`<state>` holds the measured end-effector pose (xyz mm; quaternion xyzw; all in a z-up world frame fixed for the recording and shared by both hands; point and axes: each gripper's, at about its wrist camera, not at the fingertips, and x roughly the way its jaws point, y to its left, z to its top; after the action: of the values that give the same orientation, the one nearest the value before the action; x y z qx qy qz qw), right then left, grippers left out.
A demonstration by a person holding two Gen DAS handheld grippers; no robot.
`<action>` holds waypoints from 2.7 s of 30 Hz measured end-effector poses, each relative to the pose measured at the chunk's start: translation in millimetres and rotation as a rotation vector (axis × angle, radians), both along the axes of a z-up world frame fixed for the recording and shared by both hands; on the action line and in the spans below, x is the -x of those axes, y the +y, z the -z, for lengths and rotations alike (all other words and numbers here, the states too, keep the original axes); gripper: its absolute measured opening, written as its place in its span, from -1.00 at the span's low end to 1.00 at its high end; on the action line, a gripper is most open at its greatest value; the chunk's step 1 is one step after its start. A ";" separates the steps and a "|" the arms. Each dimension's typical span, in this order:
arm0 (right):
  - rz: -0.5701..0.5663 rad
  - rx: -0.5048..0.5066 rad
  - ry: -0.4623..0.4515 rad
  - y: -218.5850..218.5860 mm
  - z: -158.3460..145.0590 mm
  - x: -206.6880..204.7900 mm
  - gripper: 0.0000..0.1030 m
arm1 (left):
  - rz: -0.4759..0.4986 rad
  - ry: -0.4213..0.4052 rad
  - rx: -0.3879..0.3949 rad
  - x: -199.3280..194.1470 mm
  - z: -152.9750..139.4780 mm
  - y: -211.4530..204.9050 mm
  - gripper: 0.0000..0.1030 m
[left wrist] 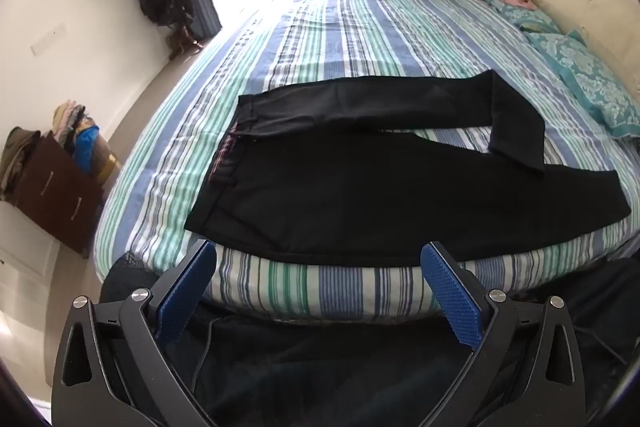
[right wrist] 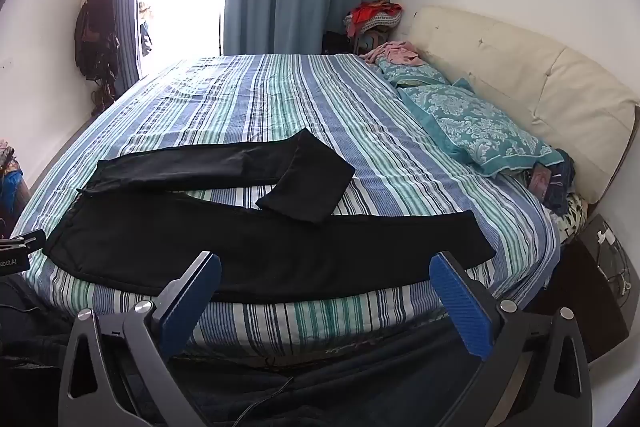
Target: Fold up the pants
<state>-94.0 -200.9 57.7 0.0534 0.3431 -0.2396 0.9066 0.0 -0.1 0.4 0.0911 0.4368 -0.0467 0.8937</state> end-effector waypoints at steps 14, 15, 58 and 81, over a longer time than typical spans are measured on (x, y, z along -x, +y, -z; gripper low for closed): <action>-0.016 -0.065 -0.001 -4.7 6.3 2.9 1.00 | 0.015 0.025 -0.008 4.2 5.3 -4.7 0.99; -0.017 -0.064 0.001 -3.3 7.2 2.4 1.00 | 0.014 0.026 -0.010 4.3 5.5 -4.4 0.99; -0.026 -0.045 0.059 13.0 10.8 29.1 1.00 | 0.171 0.070 -0.003 26.7 10.5 -29.1 0.99; -0.015 -0.028 0.028 21.1 2.6 48.4 1.00 | 0.285 0.051 -0.034 51.6 6.0 -45.8 0.99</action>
<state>-142.4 -179.8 55.1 0.0601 0.3595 -0.2288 0.9026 -51.6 -46.0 -5.6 0.1661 0.4430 -0.1681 0.8648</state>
